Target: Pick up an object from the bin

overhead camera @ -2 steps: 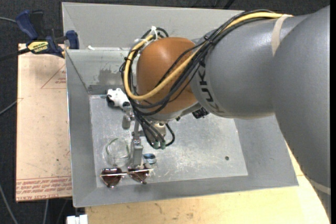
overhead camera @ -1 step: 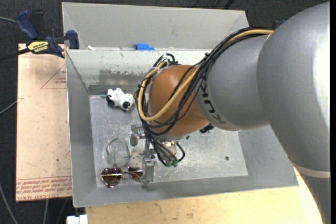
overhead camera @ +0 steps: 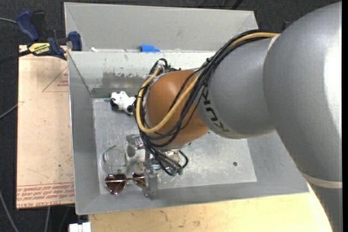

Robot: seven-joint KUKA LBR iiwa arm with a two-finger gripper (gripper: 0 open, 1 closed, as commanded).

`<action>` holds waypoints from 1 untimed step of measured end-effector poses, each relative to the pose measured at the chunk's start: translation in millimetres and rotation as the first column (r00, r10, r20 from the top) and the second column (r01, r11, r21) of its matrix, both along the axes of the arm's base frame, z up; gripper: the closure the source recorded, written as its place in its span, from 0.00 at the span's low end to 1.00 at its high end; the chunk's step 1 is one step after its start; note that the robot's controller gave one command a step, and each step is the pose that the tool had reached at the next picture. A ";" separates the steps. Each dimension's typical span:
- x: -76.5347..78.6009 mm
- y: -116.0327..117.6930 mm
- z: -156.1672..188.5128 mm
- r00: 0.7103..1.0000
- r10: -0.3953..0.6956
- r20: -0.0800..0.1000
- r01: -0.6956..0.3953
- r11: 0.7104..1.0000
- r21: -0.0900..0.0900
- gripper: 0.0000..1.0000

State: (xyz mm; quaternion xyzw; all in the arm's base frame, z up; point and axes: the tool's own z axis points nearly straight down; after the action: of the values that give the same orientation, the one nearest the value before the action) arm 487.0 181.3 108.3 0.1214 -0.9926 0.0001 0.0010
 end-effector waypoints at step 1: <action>0.2 7.4 14.4 1.000 -0.009 0.003 0.009 1.000 0.002 0.00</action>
Offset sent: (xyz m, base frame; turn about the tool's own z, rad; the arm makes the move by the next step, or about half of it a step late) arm 0.0006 -0.0243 -0.0383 0.0737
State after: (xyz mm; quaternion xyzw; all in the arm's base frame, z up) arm 487.3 188.7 122.7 0.1167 -0.9932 -0.0009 -0.0007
